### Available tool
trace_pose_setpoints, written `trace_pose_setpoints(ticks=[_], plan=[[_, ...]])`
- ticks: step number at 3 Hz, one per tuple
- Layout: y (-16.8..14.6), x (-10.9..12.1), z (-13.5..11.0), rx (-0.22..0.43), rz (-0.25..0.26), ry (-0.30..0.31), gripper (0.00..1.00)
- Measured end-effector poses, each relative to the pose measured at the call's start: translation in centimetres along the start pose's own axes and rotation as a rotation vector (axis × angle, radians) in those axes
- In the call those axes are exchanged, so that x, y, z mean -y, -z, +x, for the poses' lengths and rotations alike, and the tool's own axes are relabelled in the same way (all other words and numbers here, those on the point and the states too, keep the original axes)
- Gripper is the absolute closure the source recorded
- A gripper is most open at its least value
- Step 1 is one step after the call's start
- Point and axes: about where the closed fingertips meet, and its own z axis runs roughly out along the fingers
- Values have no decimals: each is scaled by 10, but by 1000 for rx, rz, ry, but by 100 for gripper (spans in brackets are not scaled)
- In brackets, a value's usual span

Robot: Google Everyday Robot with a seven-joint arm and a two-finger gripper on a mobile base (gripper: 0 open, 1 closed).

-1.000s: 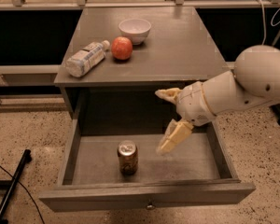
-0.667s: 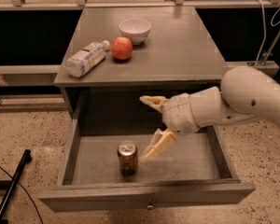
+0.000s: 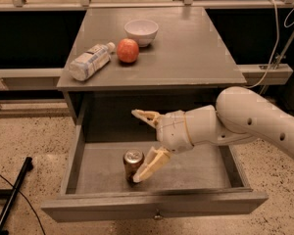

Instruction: Pick orange can from top drawer and place on counter

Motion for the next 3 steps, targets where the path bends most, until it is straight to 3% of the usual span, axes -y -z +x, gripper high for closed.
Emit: trace_pose_setpoints(ticks=[2,3], plan=[[-34,25,43,88,23,-23,0],[-44,16,58,92,-12,-59,0]])
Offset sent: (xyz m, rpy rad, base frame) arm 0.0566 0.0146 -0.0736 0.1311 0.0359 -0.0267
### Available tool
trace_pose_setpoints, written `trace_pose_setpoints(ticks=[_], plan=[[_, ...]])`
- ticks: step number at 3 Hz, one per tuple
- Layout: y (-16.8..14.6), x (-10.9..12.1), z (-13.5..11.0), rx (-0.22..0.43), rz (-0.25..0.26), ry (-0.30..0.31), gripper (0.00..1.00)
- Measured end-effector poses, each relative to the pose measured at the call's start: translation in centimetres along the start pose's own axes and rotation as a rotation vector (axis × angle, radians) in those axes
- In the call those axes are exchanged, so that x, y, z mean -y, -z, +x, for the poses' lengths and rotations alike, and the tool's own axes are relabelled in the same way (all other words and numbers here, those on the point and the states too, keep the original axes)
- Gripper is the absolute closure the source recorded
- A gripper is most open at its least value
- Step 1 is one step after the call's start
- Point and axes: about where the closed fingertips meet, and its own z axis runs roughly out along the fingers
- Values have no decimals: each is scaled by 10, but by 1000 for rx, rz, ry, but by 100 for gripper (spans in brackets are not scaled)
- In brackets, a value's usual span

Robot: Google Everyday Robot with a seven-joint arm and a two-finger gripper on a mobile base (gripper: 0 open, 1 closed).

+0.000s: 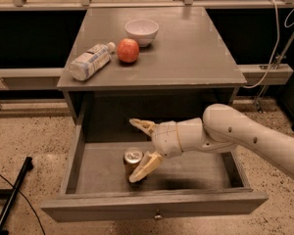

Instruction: Pick orange can from top drawer and place on counter

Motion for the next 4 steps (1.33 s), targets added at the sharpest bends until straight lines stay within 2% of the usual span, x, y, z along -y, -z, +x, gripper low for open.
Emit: trace_pose_setpoints(ticks=[2,3,4], plan=[[-2,2,1,54,-3,-12,0],[-8,2,13,-2,-7,-38,0],[-13,0,24,-82,-29,-70,14]])
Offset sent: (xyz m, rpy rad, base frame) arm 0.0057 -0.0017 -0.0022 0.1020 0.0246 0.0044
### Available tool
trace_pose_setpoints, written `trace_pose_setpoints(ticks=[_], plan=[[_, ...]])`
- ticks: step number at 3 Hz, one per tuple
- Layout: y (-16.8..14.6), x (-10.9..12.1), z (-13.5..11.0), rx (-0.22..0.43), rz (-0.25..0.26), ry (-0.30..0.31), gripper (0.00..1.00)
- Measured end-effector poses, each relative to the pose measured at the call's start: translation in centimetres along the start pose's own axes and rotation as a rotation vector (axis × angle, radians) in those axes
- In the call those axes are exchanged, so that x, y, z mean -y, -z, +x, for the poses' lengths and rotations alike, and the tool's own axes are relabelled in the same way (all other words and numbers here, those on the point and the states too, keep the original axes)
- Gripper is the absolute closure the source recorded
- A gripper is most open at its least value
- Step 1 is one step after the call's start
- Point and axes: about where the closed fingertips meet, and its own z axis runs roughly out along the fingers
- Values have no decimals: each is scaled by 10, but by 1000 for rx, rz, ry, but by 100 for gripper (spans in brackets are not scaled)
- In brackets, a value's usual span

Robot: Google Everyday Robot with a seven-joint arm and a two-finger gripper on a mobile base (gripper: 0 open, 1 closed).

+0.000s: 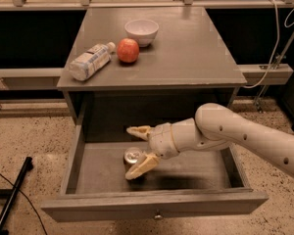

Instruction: Pick orange can from top drawer and place on counter

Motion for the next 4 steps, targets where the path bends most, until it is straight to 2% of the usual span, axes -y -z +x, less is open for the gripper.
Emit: trace_pose_setpoints(ticks=[1,2,3,4], plan=[[-7,-1,19,-82,-33,-55,45],[-16,-1,34,-186,-54,-100,69],[-13,-1,28,-177,-57,-88,98],[10,-4,-25,-70,-88,58,100]])
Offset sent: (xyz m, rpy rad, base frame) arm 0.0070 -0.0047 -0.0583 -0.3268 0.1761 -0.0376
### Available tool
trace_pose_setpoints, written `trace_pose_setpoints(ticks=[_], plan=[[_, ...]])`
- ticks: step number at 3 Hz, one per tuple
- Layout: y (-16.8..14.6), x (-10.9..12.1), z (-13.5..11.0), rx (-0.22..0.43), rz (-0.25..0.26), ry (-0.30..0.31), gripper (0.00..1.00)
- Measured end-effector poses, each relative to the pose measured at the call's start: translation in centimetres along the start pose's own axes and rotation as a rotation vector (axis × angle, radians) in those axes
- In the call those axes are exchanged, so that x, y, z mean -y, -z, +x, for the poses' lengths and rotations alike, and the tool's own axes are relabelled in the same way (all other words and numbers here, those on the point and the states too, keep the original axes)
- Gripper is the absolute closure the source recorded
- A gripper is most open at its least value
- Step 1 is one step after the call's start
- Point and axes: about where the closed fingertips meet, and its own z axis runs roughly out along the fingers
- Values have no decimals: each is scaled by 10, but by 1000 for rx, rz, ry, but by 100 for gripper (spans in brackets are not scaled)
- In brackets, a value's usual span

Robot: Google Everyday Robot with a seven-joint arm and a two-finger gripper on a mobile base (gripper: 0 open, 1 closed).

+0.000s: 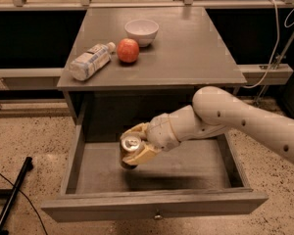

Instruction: Pick orange can from top drawer and place on counter

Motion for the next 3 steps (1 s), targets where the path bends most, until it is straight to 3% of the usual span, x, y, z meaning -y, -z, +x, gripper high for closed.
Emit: trace_pose_setpoints(ticks=[1,2,3], plan=[[47,-6,-66,88,-8,144,100],[93,-6,-129,94,-8,223,100],[149,9,-179,91,39,198,100]])
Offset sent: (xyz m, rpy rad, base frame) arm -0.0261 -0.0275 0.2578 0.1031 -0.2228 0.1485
